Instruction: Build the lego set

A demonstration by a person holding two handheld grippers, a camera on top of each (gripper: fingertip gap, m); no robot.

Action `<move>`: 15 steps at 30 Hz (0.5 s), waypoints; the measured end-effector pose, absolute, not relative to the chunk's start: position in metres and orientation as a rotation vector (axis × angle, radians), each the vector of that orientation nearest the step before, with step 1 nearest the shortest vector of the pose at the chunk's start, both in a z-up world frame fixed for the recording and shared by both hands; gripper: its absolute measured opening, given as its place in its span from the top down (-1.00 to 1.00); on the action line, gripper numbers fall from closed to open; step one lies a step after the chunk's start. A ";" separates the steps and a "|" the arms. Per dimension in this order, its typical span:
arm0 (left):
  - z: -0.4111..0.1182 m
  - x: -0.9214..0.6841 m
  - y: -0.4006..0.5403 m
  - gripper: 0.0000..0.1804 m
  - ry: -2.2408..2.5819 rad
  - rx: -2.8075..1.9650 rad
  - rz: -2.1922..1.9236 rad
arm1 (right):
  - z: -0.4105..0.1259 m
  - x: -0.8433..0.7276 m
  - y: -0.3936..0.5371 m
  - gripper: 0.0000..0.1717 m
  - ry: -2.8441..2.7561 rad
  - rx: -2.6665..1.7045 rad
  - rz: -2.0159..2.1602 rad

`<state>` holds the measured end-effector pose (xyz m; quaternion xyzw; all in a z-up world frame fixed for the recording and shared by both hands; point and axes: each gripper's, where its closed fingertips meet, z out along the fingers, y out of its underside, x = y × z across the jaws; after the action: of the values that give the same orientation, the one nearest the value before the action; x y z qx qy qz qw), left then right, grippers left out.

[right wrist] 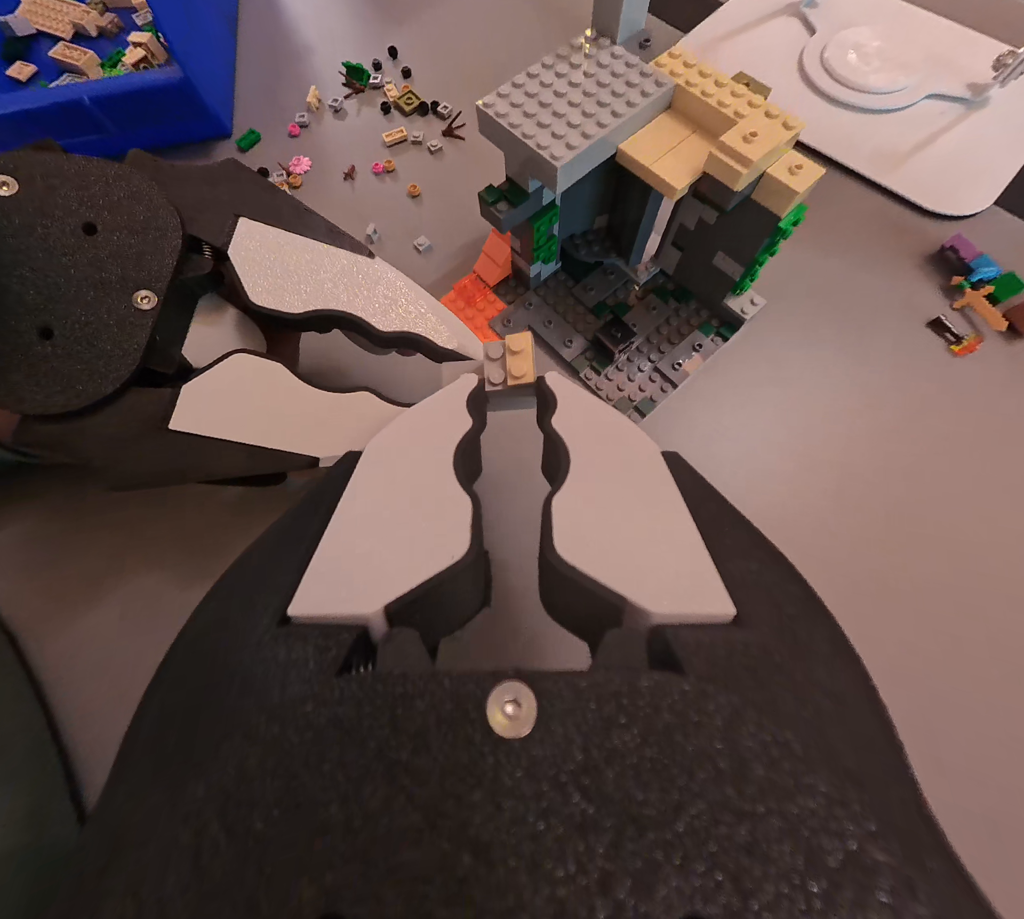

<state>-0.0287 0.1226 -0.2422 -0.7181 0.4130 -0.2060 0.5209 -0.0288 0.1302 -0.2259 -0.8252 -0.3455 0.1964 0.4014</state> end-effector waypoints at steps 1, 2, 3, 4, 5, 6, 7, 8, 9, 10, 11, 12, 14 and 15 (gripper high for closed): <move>-0.241 -0.029 0.123 0.79 0.985 -1.718 -0.504 | -0.224 -0.029 0.130 0.81 -0.874 -2.083 0.499; -0.240 -0.030 0.122 0.79 0.979 -1.715 -0.517 | -0.223 -0.030 0.130 0.81 -0.876 -2.081 0.503; -0.238 -0.030 0.122 0.80 0.974 -1.709 -0.530 | -0.222 -0.031 0.130 0.81 -0.877 -2.079 0.508; -0.237 -0.031 0.122 0.80 0.973 -1.705 -0.541 | -0.221 -0.031 0.130 0.81 -0.878 -2.075 0.516; -0.236 -0.031 0.121 0.80 0.971 -1.702 -0.554 | -0.220 -0.031 0.130 0.80 -0.880 -2.072 0.522; -0.235 -0.031 0.121 0.80 0.967 -1.701 -0.570 | -0.219 -0.032 0.130 0.78 -0.884 -2.068 0.522; -0.235 -0.031 0.120 0.80 0.967 -1.700 -0.584 | -0.218 -0.031 0.131 0.75 -0.888 -2.064 0.518; -0.234 -0.031 0.120 0.80 0.967 -1.695 -0.592 | -0.217 -0.031 0.131 0.73 -0.892 -2.061 0.517; -0.233 -0.031 0.119 0.80 0.969 -1.690 -0.599 | -0.216 -0.031 0.131 0.71 -0.894 -2.056 0.520; -0.232 -0.031 0.119 0.80 0.972 -1.687 -0.606 | -0.214 -0.031 0.131 0.69 -0.897 -2.053 0.528; -0.231 -0.031 0.118 0.80 0.974 -1.681 -0.622 | -0.213 -0.030 0.130 0.66 -0.901 -2.051 0.538; -0.230 -0.030 0.116 0.80 0.977 -1.679 -0.642 | -0.211 -0.029 0.130 0.64 -0.907 -2.047 0.554; -0.231 -0.028 0.112 0.80 0.996 -1.675 -0.685 | -0.205 -0.026 0.125 0.59 -0.924 -2.039 0.630; -0.233 -0.027 0.109 0.80 1.018 -1.680 -0.710 | -0.205 -0.023 0.122 0.54 -0.943 -2.054 0.677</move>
<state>-0.0269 0.1094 -0.2327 -0.6953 0.4212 -0.2940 0.5027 -0.0232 0.1217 -0.2050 -0.8048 -0.3696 0.2654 0.3811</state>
